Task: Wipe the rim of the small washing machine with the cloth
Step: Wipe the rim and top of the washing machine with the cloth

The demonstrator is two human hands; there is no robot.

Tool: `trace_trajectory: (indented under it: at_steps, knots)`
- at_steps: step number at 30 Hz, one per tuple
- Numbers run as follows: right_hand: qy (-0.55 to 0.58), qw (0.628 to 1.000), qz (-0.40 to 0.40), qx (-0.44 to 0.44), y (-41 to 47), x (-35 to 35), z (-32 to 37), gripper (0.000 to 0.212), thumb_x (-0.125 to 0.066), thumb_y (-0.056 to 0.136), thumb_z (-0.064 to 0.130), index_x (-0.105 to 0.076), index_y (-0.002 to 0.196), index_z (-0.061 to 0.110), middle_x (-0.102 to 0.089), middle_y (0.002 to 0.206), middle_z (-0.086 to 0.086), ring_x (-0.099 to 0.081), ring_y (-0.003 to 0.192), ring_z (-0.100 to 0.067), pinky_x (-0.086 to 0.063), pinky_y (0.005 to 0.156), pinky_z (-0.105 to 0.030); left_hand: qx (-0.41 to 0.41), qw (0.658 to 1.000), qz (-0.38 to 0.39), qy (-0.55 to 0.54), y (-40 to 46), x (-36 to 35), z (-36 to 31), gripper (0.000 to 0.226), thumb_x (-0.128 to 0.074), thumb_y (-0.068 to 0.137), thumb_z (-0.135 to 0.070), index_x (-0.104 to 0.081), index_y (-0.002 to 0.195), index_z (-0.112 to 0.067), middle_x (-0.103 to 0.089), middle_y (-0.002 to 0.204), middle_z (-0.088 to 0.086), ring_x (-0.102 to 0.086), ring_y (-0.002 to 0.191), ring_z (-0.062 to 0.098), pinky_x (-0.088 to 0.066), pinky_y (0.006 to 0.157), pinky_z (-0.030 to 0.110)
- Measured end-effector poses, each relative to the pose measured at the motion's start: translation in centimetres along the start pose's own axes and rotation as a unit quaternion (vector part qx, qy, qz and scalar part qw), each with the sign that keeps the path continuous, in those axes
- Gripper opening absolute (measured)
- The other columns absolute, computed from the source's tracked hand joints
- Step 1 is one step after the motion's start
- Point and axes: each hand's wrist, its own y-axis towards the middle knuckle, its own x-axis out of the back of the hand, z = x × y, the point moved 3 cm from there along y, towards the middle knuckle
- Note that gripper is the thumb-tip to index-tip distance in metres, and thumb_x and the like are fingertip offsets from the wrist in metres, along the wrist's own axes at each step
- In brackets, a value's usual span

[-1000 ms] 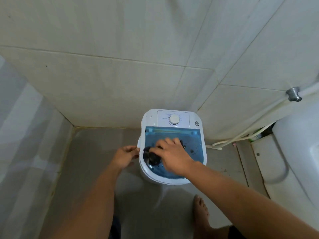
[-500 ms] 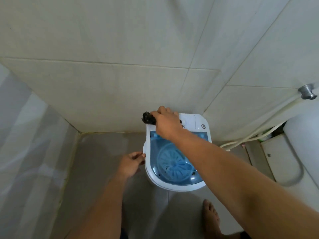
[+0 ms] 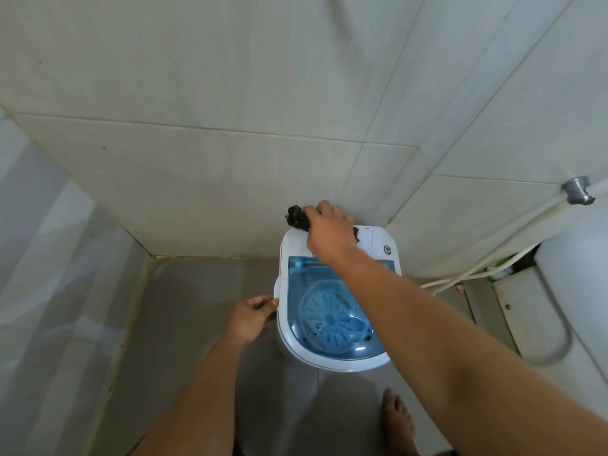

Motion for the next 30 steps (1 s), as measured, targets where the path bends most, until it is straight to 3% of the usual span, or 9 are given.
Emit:
trace_trajectory:
  at_steps: [4, 8, 10, 13, 15, 17, 22, 27, 30]
  knots:
    - [-0.021, 0.99, -0.048, 0.127, -5.8, -2.7, 2.1, 0.049, -0.058, 0.079, 0.024, -0.057, 0.128, 0.024, -0.054, 0.118, -0.006, -0.051, 0.103, -0.032, -0.034, 0.084, -0.045, 0.004, 1.0, 0.0, -0.008, 0.0, 0.0, -0.3, 0.01, -0.065, 0.096, -0.02, -0.073, 0.101, -0.017, -0.076, 0.078, -0.011, -0.072, 0.071, 0.001, -0.048, 0.064, 0.024]
    - [0.049, 0.973, 0.041, 0.223, -8.5, -2.8, 1.9, 0.045, -0.05, 0.083, 0.029, -0.058, 0.127, 0.029, -0.057, 0.116, -0.002, -0.051, 0.105, -0.028, -0.039, 0.087, -0.045, 0.012, 1.0, 0.007, -0.01, -0.1, 0.2, -0.3, 0.017, -0.067, 0.094, -0.019, -0.073, 0.108, -0.011, -0.076, 0.1, 0.006, -0.07, 0.065, -0.005, -0.053, 0.063, 0.024]
    - [0.105, 0.97, 0.079, 0.205, -5.9, -1.1, 1.6, 0.044, -0.049, 0.084, 0.026, -0.06, 0.127, 0.029, -0.059, 0.115, -0.005, -0.054, 0.109, -0.03, -0.044, 0.09, -0.047, 0.012, 1.0, 0.009, -0.019, -0.2, 0.2, -0.4, 0.014, -0.066, 0.095, -0.018, -0.073, 0.106, -0.013, -0.076, 0.092, 0.001, -0.069, 0.063, -0.007, -0.054, 0.061, 0.022]
    - [0.147, 0.985, -0.001, 0.093, 0.3, 1.6, 0.1, 0.043, -0.052, 0.088, 0.02, -0.06, 0.131, 0.023, -0.059, 0.117, -0.012, -0.056, 0.109, -0.035, -0.049, 0.09, -0.046, 0.014, 1.0, 0.01, -0.024, -0.3, 0.2, -0.4, 0.007, -0.067, 0.094, -0.021, -0.074, 0.096, -0.021, -0.077, 0.074, -0.016, -0.07, 0.073, -0.003, -0.055, 0.071, 0.026]
    - [0.114, 0.993, -0.012, 0.031, 2.7, 1.7, -0.1, 0.044, -0.05, 0.092, 0.021, -0.056, 0.135, 0.022, -0.056, 0.122, -0.013, -0.054, 0.112, -0.036, -0.049, 0.089, -0.044, 0.017, 0.999, 0.009, -0.027, -0.4, 0.4, -0.4, 0.006, -0.068, 0.093, -0.023, -0.074, 0.095, -0.024, -0.078, 0.08, -0.014, -0.071, 0.082, 0.001, -0.055, 0.078, 0.029]
    - [0.051, 0.998, 0.004, 0.025, 2.8, 0.3, 0.6, 0.043, -0.049, 0.093, 0.023, -0.053, 0.136, 0.022, -0.054, 0.125, -0.012, -0.052, 0.115, -0.035, -0.045, 0.091, -0.046, 0.023, 0.999, 0.015, -0.025, -0.5, 0.4, -0.3, 0.009, -0.069, 0.093, -0.025, -0.075, 0.099, -0.023, -0.079, 0.094, -0.007, -0.071, 0.088, 0.004, -0.056, 0.081, 0.032]
    - [0.023, 0.993, -0.071, 0.095, -0.2, -2.5, 2.3, 0.046, -0.057, 0.085, 0.019, -0.057, 0.131, 0.023, -0.055, 0.12, -0.008, -0.05, 0.106, -0.034, -0.034, 0.083, -0.043, 0.088, 0.993, 0.063, -0.055, 0.4, 1.4, 0.5, 0.027, -0.071, 0.091, -0.026, -0.072, 0.117, -0.019, -0.077, 0.111, 0.001, -0.07, 0.107, 0.016, -0.052, 0.1, 0.044]
    - [0.088, 0.974, -0.019, 0.207, -6.6, -5.0, 4.7, 0.05, -0.056, 0.082, 0.017, -0.059, 0.131, 0.024, -0.056, 0.115, -0.007, -0.05, 0.103, -0.032, -0.033, 0.083, -0.043, 0.138, 0.979, 0.099, -0.115, 0.7, 1.8, 1.7, 0.033, -0.049, 0.099, -0.006, -0.068, 0.122, -0.02, -0.075, 0.116, 0.001, -0.066, 0.113, 0.02, -0.05, 0.102, 0.044]
    - [0.182, 0.943, 0.111, 0.254, -7.9, -4.3, 5.1, 0.046, -0.054, 0.086, 0.01, -0.063, 0.129, 0.025, -0.061, 0.112, -0.007, -0.055, 0.106, -0.029, -0.041, 0.093, -0.044, 0.148, 0.974, 0.09, -0.143, 0.5, 1.8, 1.8, 0.04, -0.044, 0.097, 0.002, -0.065, 0.128, -0.012, -0.074, 0.116, 0.002, -0.065, 0.11, 0.019, -0.047, 0.106, 0.046]
